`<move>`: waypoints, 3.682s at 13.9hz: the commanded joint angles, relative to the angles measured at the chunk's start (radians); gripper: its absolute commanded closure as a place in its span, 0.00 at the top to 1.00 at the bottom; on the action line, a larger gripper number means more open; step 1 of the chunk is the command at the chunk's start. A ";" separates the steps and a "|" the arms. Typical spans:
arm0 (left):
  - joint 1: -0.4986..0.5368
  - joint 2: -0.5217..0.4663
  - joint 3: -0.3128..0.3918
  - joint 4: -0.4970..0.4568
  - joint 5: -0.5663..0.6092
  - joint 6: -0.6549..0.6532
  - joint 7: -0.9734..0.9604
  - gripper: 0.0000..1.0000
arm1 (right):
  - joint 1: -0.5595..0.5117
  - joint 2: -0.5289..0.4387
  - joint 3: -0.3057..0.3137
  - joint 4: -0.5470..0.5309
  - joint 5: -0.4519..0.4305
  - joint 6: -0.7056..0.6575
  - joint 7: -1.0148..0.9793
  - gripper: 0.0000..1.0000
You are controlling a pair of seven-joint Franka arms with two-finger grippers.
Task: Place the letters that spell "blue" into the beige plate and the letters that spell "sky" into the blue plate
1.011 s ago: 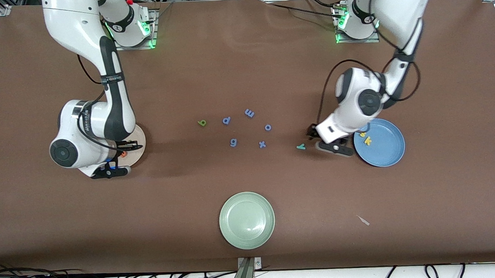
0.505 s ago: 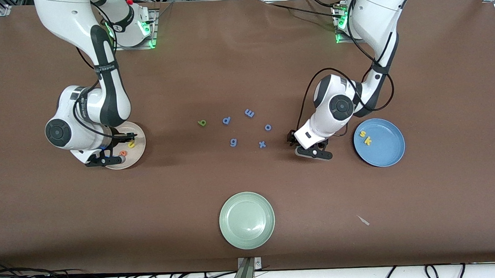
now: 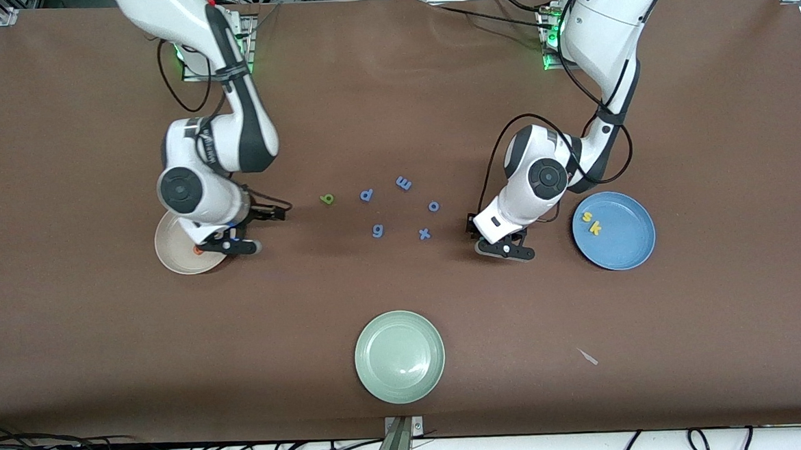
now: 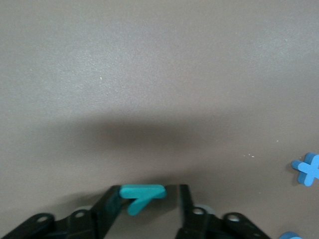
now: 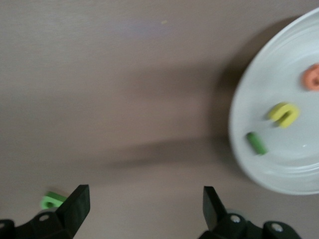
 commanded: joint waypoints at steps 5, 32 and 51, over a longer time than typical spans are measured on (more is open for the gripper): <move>-0.014 0.022 0.009 0.024 0.004 -0.007 0.008 0.16 | 0.047 0.051 0.097 0.012 0.107 0.118 0.234 1.00; 0.424 -0.588 0.017 -0.306 0.145 -0.281 0.488 1.00 | 0.079 0.046 0.201 -0.116 0.114 0.325 0.294 0.27; 0.503 -0.711 0.022 0.210 0.209 -1.036 0.341 1.00 | -0.101 0.078 -0.241 -0.070 0.099 -0.063 -0.501 0.85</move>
